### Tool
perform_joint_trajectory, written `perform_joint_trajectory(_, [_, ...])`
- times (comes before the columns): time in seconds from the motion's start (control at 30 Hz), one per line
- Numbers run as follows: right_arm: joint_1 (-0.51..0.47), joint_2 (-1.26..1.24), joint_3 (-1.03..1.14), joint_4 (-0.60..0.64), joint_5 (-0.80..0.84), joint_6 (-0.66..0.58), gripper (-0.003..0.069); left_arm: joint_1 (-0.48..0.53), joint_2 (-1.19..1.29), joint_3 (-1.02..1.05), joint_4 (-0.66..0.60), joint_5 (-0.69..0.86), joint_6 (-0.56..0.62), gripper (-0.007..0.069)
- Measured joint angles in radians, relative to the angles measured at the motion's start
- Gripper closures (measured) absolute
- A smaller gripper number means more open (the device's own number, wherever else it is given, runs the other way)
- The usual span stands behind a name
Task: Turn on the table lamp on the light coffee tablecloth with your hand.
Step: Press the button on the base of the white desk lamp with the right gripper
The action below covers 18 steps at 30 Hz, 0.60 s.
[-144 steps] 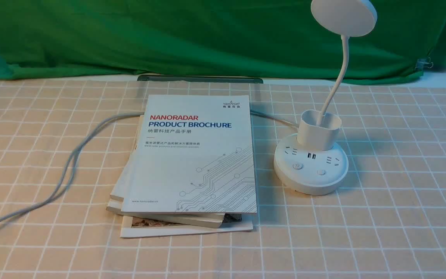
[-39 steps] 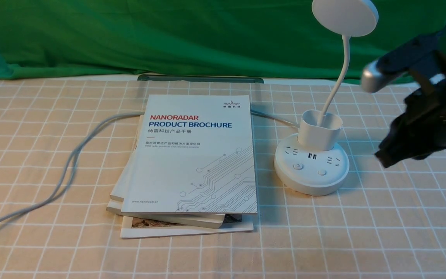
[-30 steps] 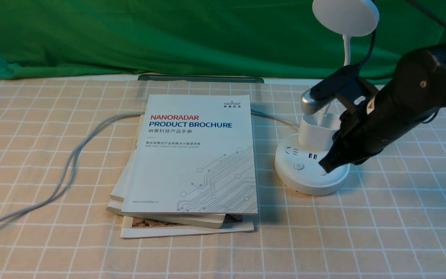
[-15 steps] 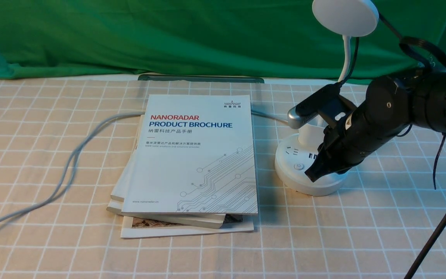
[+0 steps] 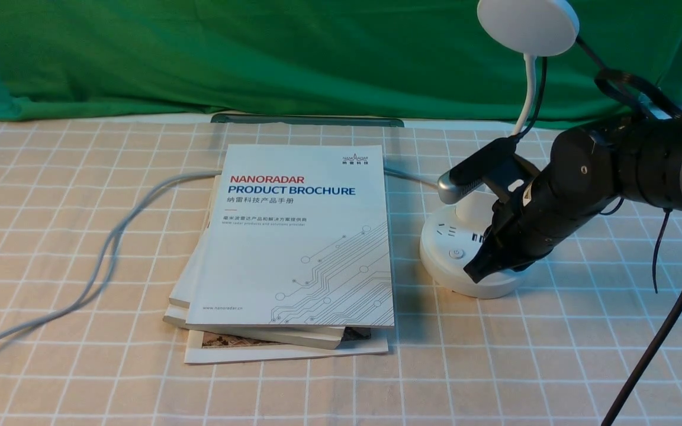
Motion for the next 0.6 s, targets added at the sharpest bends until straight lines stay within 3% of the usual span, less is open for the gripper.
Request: perform_joint_trajectory(0.6, [0.0, -0.01, 0.0, -0.006, -0.048, 0.013, 0.0629, 0.0, 0.0, 0.0, 0.0, 0.0, 0.0, 0.0603])
